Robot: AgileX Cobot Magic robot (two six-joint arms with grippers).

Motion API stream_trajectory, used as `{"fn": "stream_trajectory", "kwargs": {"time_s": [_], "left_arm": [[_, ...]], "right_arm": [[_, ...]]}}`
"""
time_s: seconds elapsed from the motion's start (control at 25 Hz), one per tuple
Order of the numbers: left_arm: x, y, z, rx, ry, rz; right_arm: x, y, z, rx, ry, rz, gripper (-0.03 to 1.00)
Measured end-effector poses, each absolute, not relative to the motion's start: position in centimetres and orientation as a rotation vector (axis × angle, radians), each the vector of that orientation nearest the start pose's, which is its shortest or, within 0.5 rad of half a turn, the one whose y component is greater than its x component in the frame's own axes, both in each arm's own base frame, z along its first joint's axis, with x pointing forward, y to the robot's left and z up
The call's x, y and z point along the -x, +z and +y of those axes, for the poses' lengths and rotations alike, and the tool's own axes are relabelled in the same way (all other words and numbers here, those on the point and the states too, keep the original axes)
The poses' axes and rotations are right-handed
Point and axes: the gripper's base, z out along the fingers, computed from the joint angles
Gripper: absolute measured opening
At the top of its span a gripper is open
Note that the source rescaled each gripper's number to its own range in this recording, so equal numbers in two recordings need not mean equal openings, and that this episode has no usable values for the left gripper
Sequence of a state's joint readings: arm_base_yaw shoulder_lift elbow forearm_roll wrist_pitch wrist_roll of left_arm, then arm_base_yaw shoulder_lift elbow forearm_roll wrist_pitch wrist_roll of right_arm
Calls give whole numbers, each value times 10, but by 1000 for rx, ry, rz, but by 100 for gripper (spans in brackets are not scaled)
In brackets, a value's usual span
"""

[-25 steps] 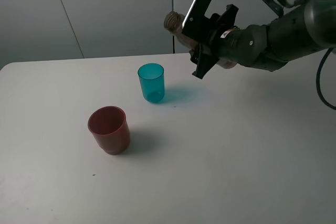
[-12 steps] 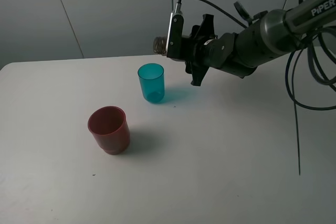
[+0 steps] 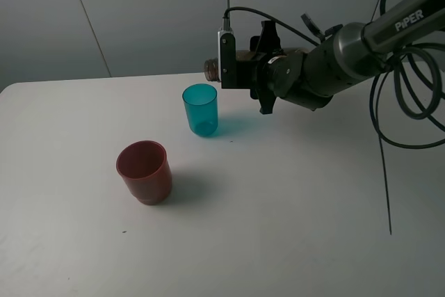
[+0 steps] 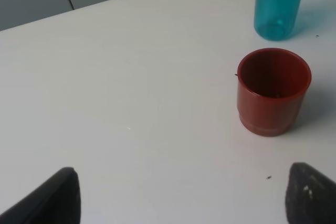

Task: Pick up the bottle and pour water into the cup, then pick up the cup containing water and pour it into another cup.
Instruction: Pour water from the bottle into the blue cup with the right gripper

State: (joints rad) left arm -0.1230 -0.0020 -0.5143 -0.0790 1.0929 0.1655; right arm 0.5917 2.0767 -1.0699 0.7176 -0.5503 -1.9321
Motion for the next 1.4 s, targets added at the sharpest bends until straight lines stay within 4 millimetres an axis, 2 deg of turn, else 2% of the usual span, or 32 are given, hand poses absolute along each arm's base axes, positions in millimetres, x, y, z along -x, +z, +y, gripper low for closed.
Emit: {"fn": "stream_trajectory", "kwargs": {"time_s": [0.52,1.4], "left_arm": [[9,279,-5,-302,-68,2036],[9,279,-5,-302,-68,2036]], "right_arm": [[-366,121,209,1623,-867,1306,1],[-370,129,213,1637,-962,1148,1]]}}
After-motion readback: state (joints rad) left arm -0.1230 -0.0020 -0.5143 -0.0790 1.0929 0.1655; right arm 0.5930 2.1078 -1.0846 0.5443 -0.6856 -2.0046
